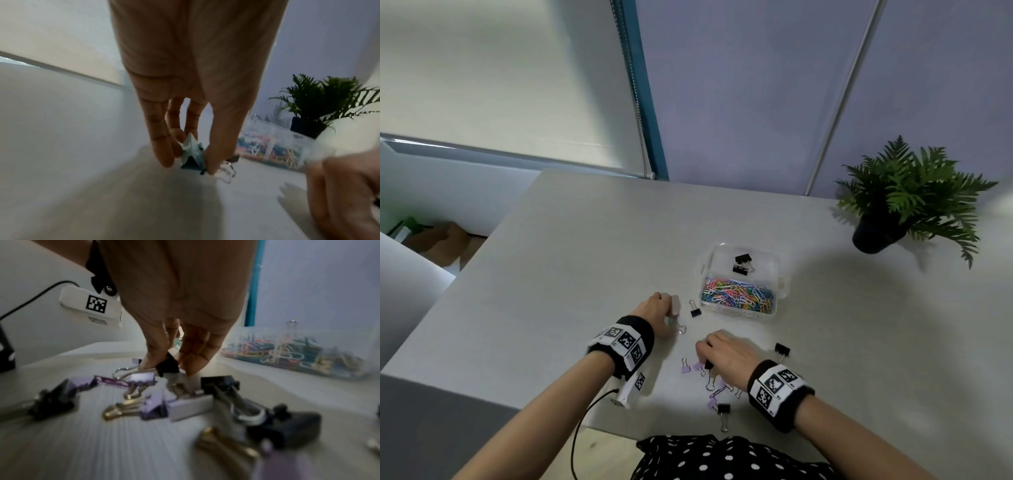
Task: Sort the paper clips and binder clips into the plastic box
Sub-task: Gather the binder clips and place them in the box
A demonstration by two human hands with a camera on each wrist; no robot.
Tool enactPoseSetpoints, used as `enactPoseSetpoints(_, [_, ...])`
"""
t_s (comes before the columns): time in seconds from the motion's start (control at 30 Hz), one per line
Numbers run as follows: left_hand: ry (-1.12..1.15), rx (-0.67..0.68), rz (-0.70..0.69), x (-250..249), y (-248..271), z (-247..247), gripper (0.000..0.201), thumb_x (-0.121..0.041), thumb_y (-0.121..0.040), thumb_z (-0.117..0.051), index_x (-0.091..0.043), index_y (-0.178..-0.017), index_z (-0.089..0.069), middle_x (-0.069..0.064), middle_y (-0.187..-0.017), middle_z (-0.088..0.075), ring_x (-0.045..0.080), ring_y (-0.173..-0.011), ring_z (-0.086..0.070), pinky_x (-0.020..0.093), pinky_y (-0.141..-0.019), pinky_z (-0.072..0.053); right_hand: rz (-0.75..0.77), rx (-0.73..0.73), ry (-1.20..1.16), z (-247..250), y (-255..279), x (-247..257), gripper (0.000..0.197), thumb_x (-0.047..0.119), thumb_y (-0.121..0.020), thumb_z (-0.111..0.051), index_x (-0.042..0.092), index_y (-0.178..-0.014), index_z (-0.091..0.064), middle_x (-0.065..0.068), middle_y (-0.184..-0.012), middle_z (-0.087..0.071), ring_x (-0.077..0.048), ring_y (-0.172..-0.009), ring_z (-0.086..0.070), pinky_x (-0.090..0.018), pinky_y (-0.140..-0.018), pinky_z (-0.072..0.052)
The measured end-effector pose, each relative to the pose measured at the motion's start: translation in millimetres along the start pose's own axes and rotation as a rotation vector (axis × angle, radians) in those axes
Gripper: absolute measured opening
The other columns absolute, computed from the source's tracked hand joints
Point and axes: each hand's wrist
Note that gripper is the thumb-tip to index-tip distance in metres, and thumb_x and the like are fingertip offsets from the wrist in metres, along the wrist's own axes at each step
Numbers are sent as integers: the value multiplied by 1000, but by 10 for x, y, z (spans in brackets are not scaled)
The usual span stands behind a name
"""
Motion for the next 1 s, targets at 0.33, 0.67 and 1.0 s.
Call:
enactPoseSetpoints(0.33, [377, -207, -134, -768, -515, 749, 25, -16, -84, -65, 2, -100, -60, 17, -100, -58, 27, -82, -62, 35, -81, -53, -353, -362, -1106, 284, 212, -557, 10, -5, -86, -55, 2, -93, -56, -10, -80, -58, -8, -57, -60, -18, -54, -51])
enactPoseSetpoints(0.67, [262, -101, -54, -570, -559, 339, 84, -21, -81, -67, -12, -146, -15, 17, -146, -32, 31, -133, -33, 42, -111, -31, -664, -665, -1188, 812, -87, -1394, 20, -3, -88, -50, 5, -107, -51, -23, -110, -57, -31, -92, -62, -35, -82, -55])
enactPoseSetpoints(1.0, [471, -75, -52, -357, -263, 78, 79, -20, -88, -59, -20, -147, -6, 20, -130, -55, 31, -100, -63, 38, -89, -52, -667, -431, -325, 229, 554, -973, 17, 12, -89, -52, 12, -105, -55, -9, -110, -56, -20, -93, -54, -32, -85, -48])
Point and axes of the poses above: each hand's wrist, its own y-axis away from the middle knuckle, its own z-axis out of the back of the hand, x = y × z
